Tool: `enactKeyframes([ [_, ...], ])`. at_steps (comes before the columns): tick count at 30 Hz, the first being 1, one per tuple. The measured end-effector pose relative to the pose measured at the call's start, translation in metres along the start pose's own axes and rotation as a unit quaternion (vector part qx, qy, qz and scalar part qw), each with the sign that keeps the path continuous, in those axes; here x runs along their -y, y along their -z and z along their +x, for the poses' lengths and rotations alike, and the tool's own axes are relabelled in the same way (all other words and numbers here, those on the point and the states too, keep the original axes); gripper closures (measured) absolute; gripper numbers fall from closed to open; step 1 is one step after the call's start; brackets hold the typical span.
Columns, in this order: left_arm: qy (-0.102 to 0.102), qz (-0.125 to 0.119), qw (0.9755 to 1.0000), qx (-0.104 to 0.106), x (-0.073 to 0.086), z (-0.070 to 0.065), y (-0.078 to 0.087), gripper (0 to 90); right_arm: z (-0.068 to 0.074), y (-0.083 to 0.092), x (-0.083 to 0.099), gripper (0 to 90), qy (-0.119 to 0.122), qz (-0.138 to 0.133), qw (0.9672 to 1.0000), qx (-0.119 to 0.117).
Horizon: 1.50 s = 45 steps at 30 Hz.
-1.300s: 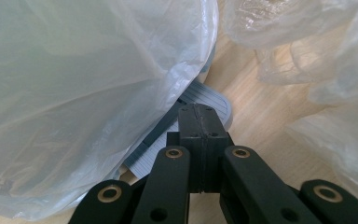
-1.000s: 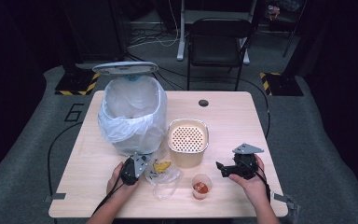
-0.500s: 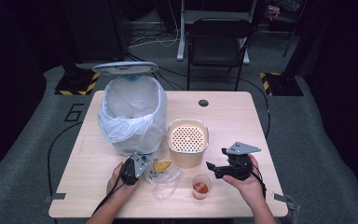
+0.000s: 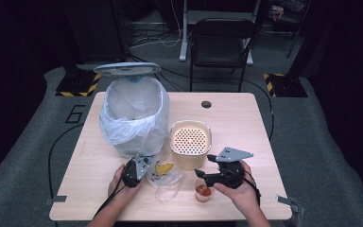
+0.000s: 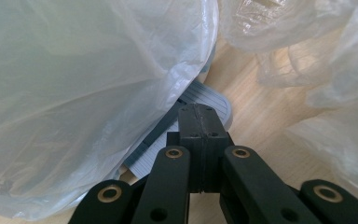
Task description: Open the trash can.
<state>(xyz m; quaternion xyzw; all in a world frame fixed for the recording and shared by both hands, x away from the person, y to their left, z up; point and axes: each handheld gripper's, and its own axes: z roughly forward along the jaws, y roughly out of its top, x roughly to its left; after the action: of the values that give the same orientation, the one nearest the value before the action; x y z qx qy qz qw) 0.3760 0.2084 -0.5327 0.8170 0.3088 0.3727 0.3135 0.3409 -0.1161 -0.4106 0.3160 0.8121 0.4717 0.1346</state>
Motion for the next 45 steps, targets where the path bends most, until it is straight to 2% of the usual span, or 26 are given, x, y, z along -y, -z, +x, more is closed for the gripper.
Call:
enactKeyframes([
  [2, -0.002, 0.002, 1.0, 0.0, 0.0, 0.0, 0.0, 90.0, 0.009, -0.003, -0.002, 28.1, 0.005, -0.001, 1.0, 0.0],
  [5, 0.002, -0.001, 1.0, 0.0, 0.0, -0.001, 0.0, 90.0, 0.023, -0.009, -0.003, 26.9, -0.004, -0.006, 1.0, -0.004],
  [9, 0.0, -0.002, 1.0, -0.002, 0.0, 0.0, 0.0, 90.0, 0.043, -0.019, -0.003, 25.4, 0.001, -0.009, 1.0, -0.002],
  [17, -0.001, -0.002, 1.0, -0.002, 0.0, 0.0, 0.0, 90.0, 0.062, -0.035, -0.003, 21.6, -0.014, -0.016, 0.9997, 0.014],
  [18, -0.001, -0.002, 1.0, -0.002, 0.0, 0.0, 0.0, 90.0, 0.066, -0.039, -0.002, 20.9, -0.023, -0.015, 0.9994, 0.02],
  [27, 0.0, -0.003, 1.0, -0.002, 0.0, 0.0, 0.0, 90.0, 0.082, -0.061, 0.003, 18.8, -0.033, -0.008, 0.999, 0.031],
  [32, -0.001, -0.003, 1.0, -0.002, 0.0, 0.0, 0.0, 90.0, 0.089, -0.073, 0.004, 16.7, -0.025, -0.002, 0.9987, 0.044],
  [39, 0.002, -0.008, 0.9999, -0.006, 0.0, 0.0, -0.001, 90.0, 0.094, -0.088, 0.005, 16.7, -0.024, 0.004, 0.9982, 0.055],
  [43, -0.001, -0.002, 1.0, 0.0, 0.0, 0.001, 0.0, 90.0, 0.094, -0.098, 0.007, 15.1, -0.02, 0.01, 0.9981, 0.057],
  [45, 0.0, -0.004, 1.0, -0.001, 0.0, 0.001, 0.0, 90.0, 0.095, -0.101, 0.007, 14.8, -0.025, 0.013, 0.9979, 0.058],
])
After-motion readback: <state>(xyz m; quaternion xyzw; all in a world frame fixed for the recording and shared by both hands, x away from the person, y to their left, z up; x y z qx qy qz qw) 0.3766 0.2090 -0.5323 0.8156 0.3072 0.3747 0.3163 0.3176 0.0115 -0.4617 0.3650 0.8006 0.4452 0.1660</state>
